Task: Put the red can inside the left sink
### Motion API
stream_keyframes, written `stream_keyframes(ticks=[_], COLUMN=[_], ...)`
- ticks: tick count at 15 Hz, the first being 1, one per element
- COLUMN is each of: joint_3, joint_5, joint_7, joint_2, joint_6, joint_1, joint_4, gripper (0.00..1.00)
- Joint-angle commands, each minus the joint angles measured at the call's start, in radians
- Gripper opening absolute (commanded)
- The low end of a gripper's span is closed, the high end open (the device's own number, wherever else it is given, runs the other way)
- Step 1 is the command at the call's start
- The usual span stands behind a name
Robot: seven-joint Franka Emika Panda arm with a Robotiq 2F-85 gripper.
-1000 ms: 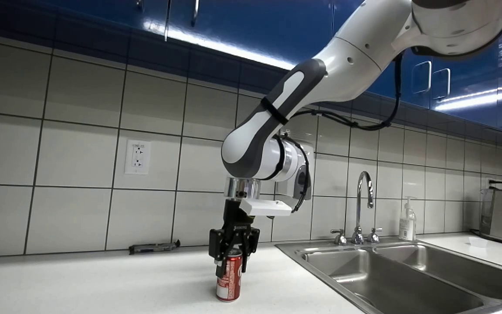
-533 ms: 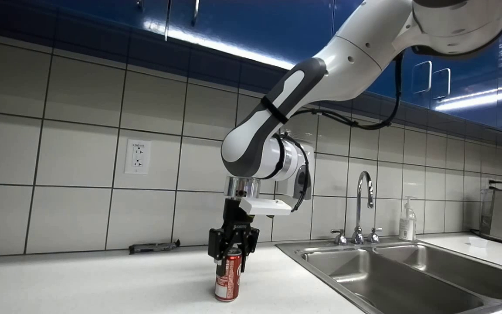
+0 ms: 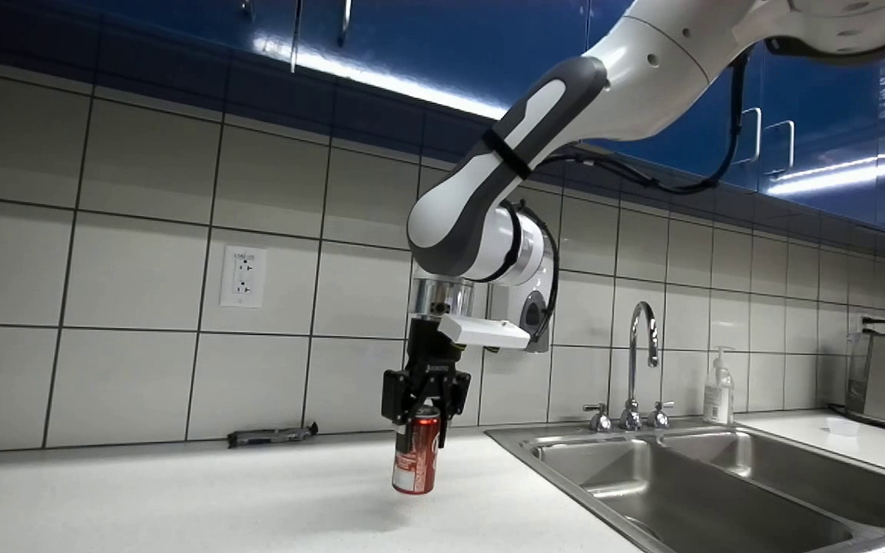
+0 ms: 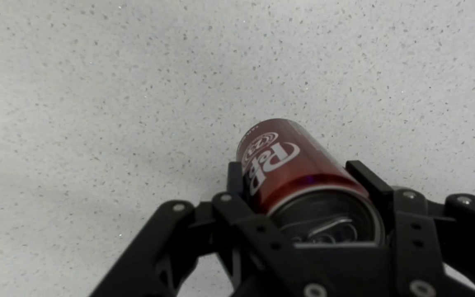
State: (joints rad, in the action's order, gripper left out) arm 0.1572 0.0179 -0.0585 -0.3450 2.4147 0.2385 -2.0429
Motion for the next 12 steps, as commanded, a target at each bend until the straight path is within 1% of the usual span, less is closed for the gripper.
stream_keyframes(ticks=[1,6,10,12], joint_3=[0.007,-0.039,-0.094,-0.129], joint_5=[0.021,0.017,0.017,-0.011], joint_7=[-0.018,-0.014,-0.032,-0.012], joint_2=[0.152,0.273,0.346,0.374], joint_6=[-0.03,-0.031,-0.034,-0.034], joint_1=[-0.051,-0.115,-0.171,-0.199], joint_4=[-0.126,-0.254,-0.343,-0.384], gripper=[0.39,0.39,0.39,0.39])
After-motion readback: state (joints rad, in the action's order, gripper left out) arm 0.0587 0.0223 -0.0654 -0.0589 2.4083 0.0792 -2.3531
